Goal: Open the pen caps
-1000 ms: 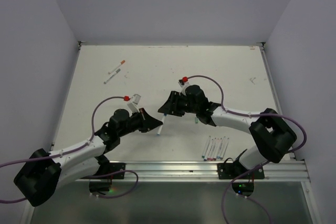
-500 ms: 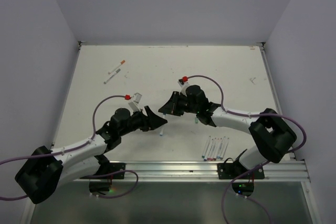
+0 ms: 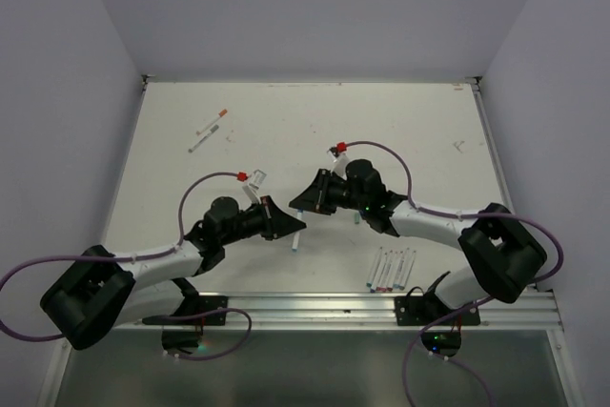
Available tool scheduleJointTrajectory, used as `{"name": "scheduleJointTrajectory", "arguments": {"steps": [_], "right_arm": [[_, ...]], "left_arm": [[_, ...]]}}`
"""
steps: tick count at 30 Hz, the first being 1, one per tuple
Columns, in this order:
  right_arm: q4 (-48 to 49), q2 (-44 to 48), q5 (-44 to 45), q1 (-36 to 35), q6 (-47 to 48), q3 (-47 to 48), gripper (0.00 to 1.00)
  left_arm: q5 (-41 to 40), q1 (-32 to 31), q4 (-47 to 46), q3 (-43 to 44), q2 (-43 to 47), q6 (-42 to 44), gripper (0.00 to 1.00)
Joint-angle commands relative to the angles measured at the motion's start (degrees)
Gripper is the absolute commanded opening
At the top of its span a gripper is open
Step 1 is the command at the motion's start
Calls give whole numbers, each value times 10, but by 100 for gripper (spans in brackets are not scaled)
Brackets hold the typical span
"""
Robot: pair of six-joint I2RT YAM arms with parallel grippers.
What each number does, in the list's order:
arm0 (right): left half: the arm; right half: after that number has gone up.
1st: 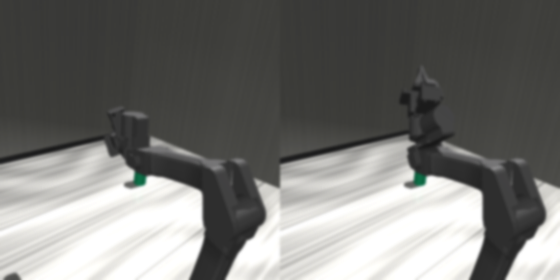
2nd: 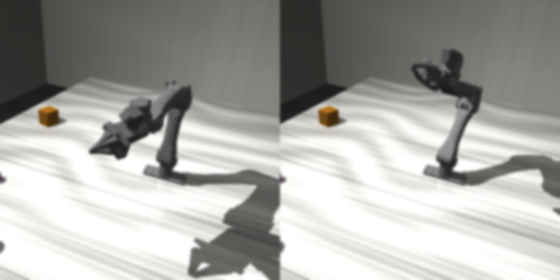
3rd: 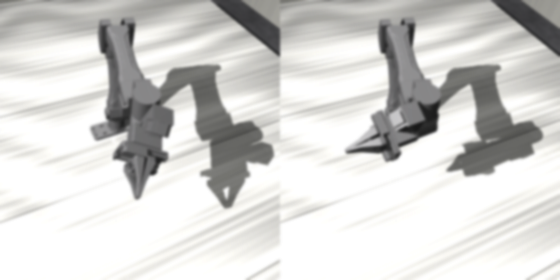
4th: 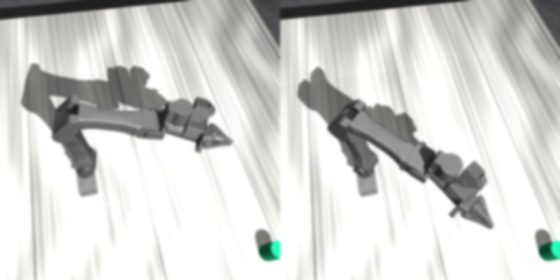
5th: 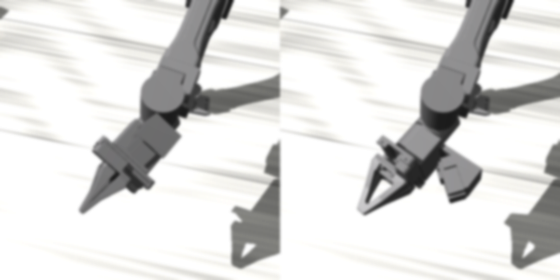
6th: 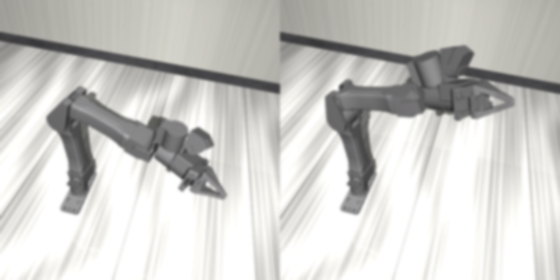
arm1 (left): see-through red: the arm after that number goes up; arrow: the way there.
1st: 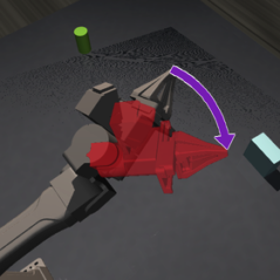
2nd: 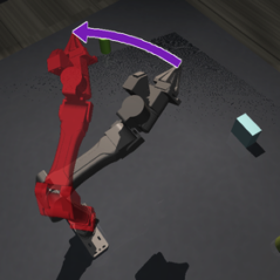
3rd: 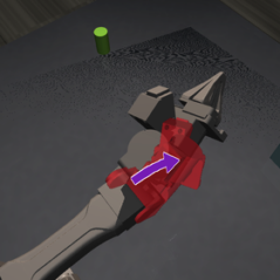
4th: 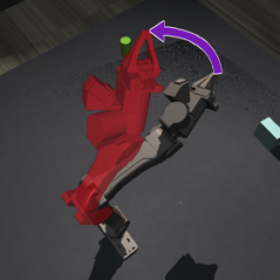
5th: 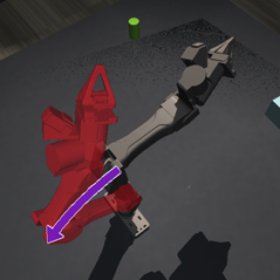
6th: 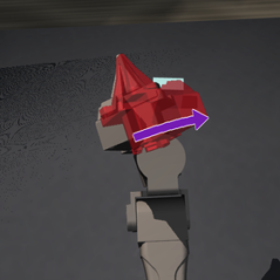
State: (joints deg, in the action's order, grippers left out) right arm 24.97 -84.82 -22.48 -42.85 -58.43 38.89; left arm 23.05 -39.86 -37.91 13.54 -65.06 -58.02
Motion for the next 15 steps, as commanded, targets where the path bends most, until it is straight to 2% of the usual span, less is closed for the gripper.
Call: {"name": "scheduleJointTrajectory", "arguments": {"steps": [1, 5, 11, 13, 15], "right_arm": [[38, 34, 9, 7, -11, 0, 0], [69, 31, -4, 38, 26, 11, 0], [323, -6, -101, 120, -47, -15, 0], [370, -22, -133, 125, -72, -10, 0], [380, -25, -137, 125, -80, -4, 0]], "left_arm": [[49, -7, -95, -8, -9, -19, 0], [81, -13, -171, -27, -6, -52, 0], [121, -15, -362, -72, 8, -132, 0], [126, -15, -416, -75, 12, -155, 0], [128, -15, -420, -70, 19, -162, 0]]}}
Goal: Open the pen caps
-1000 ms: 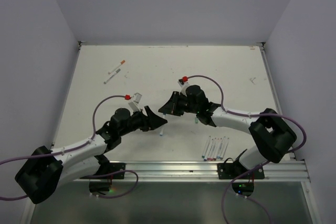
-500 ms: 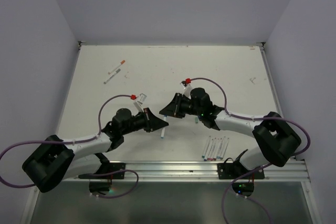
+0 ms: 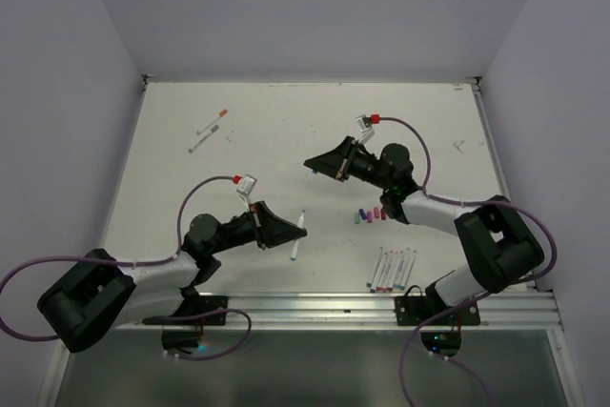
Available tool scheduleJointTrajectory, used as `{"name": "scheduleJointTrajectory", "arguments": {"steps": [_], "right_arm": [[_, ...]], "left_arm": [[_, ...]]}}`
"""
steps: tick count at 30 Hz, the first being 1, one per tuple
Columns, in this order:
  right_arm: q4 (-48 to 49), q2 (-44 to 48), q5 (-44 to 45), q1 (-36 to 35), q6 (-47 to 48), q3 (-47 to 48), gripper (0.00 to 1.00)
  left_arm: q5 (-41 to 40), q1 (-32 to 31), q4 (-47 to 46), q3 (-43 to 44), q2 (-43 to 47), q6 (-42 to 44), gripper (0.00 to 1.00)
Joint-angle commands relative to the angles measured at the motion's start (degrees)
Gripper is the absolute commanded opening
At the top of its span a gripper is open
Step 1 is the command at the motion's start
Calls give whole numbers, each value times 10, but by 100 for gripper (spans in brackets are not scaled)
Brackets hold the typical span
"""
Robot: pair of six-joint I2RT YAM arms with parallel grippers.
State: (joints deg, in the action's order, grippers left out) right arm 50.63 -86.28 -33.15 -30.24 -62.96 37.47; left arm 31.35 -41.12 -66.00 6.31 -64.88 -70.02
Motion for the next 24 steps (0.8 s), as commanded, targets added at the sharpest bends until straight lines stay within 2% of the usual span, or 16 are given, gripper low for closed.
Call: {"name": "scheduleJointTrajectory", "arguments": {"steps": [1, 2, 3, 4, 5, 6, 7, 8, 9, 10, 15, 21, 24], "right_arm": [[102, -6, -26, 1, -31, 10, 0], [78, -1, -21, 0, -23, 13, 0], [38, 8, -12, 0, -6, 18, 0], [-85, 26, 15, 0, 45, 27, 0], [-162, 34, 33, 0, 77, 56, 0], [-249, 41, 59, -1, 111, 74, 0], [-423, 45, 130, -1, 166, 94, 0], [-493, 42, 158, -1, 188, 129, 0], [-548, 40, 179, -1, 210, 139, 0], [-616, 38, 223, -1, 241, 146, 0], [-717, 29, 297, -10, 281, 135, 0], [-744, 13, 383, -50, 289, 124, 0], [-739, 8, 393, -58, 288, 121, 0]], "left_arm": [[47, -2, -123, 6, 23, -37, 0], [44, -2, -97, 19, 35, -28, 0], [41, -2, 2, 31, 45, 7, 0], [31, -3, 79, 46, 56, 36, 0], [-15, -4, 167, 62, 83, 68, 0], [-50, -7, 337, 98, 97, 127, 0], [-86, -17, 399, 113, 117, 149, 0], [-142, -21, 442, 125, 125, 161, 0], [-161, -28, 486, 125, 131, 166, 0], [-173, -31, 490, 122, 141, 162, 0], [-230, -62, 453, 83, 130, 117, 0], [-265, -127, 433, 128, 38, 130, 0], [-266, -145, 415, 146, 0, 132, 0]]}}
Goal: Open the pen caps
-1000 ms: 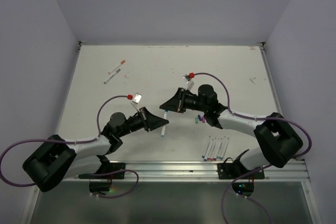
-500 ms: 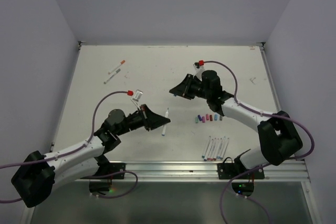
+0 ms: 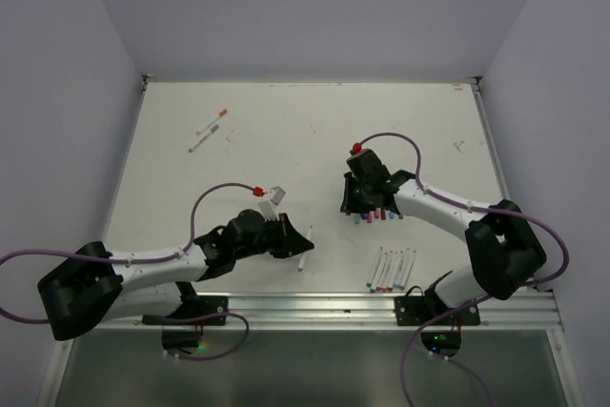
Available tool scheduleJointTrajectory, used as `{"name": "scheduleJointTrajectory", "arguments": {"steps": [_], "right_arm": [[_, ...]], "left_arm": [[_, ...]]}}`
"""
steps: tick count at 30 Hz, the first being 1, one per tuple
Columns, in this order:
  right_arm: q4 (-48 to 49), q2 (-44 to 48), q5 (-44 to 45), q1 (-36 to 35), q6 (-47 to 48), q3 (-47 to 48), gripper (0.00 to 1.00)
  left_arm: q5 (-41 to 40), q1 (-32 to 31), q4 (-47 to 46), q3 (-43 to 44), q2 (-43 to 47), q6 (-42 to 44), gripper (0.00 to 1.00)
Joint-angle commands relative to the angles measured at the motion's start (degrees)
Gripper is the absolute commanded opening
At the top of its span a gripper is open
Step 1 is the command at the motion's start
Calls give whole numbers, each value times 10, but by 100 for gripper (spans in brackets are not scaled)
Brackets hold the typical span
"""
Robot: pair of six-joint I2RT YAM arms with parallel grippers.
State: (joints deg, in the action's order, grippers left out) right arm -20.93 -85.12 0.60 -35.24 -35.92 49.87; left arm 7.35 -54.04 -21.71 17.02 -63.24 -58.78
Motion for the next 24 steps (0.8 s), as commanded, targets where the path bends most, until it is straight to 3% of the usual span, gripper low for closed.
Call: {"name": "scheduleJointTrajectory", "arguments": {"steps": [1, 16, 18, 19, 24], "right_arm": [[-25, -8, 59, -11, 18, 1, 0], [-50, -86, 121, -48, -8, 38, 0], [-52, -90, 128, -52, -10, 40, 4], [-53, -91, 131, -53, -12, 42, 10], [-54, -110, 135, -54, -12, 48, 15]], "left_arm": [[-26, -20, -31, 49, -32, 22, 0], [-20, -40, -46, 65, -79, 26, 0], [-18, -40, -47, 65, -81, 26, 0], [-18, -40, -47, 65, -83, 26, 0], [-13, -40, -54, 64, -90, 26, 0]]}}
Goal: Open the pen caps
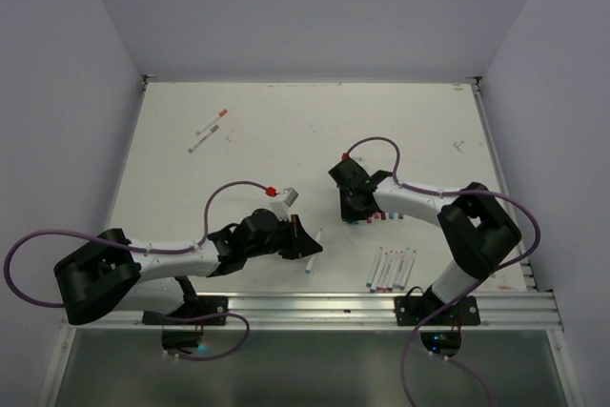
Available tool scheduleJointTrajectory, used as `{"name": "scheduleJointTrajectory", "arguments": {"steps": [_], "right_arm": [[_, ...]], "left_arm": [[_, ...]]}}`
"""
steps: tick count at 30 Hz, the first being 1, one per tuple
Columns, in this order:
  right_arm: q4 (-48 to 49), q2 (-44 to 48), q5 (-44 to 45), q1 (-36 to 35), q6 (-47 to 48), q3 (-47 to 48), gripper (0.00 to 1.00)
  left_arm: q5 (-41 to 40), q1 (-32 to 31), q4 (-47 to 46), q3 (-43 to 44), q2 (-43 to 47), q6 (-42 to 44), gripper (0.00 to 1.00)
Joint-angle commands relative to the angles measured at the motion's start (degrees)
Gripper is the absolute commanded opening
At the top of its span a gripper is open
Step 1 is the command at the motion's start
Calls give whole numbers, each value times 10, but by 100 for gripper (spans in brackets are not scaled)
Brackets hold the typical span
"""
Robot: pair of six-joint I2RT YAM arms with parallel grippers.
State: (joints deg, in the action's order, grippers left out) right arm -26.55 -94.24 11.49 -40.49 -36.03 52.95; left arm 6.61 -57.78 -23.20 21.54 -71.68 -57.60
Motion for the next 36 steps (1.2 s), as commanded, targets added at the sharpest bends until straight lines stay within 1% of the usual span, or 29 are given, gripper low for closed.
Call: {"name": "scheduleJointTrajectory", "arguments": {"steps": [1, 5, 6, 7, 11, 15, 19, 22, 23, 25, 26, 27, 29, 30, 33, 36], "right_arm": [[3, -23, 26, -3, -11, 18, 17], [2, -28, 28, -6, -13, 20, 21], [1, -27, 30, -6, -13, 20, 25], [1, -27, 31, -6, -13, 20, 26], [1, -23, 33, -7, -12, 20, 29], [-1, -21, 28, -7, -9, 24, 35], [-3, 11, 29, -9, -7, 28, 37], [-41, 69, 56, -9, -7, 48, 38], [-70, 102, 74, -9, -7, 54, 39], [-100, 143, 98, -9, -8, 70, 40], [-125, 187, 125, -8, -12, 73, 42], [-134, 208, 134, -7, -15, 73, 42], [-160, 253, 142, 1, -27, 71, 43], [-165, 290, 137, 7, -30, 68, 44], [-184, 350, 121, 15, -34, 63, 45], [-203, 378, 115, 16, -38, 57, 45]], "left_arm": [[-3, -2, -41, 18, -7, 14, 0], [4, -2, -46, 19, -9, 14, 0], [6, -2, -46, 19, -9, 14, 0], [6, -2, -47, 19, -10, 14, 0], [7, -3, -50, 20, -18, 14, 0], [11, -11, -69, 26, -42, 8, 0], [7, -25, -71, 41, -64, 9, 0], [6, -35, -79, 54, -89, 9, 0], [4, -38, -81, 57, -104, 7, 0], [3, -47, -84, 74, -122, 7, 0], [2, -51, -86, 87, -143, 7, 0], [2, -53, -91, 94, -153, 7, 0], [-1, -61, -93, 116, -186, 7, 0], [-4, -64, -97, 123, -196, 7, 0], [-4, -72, -97, 157, -238, 9, 0], [-1, -80, -98, 193, -281, 10, 0]]}}
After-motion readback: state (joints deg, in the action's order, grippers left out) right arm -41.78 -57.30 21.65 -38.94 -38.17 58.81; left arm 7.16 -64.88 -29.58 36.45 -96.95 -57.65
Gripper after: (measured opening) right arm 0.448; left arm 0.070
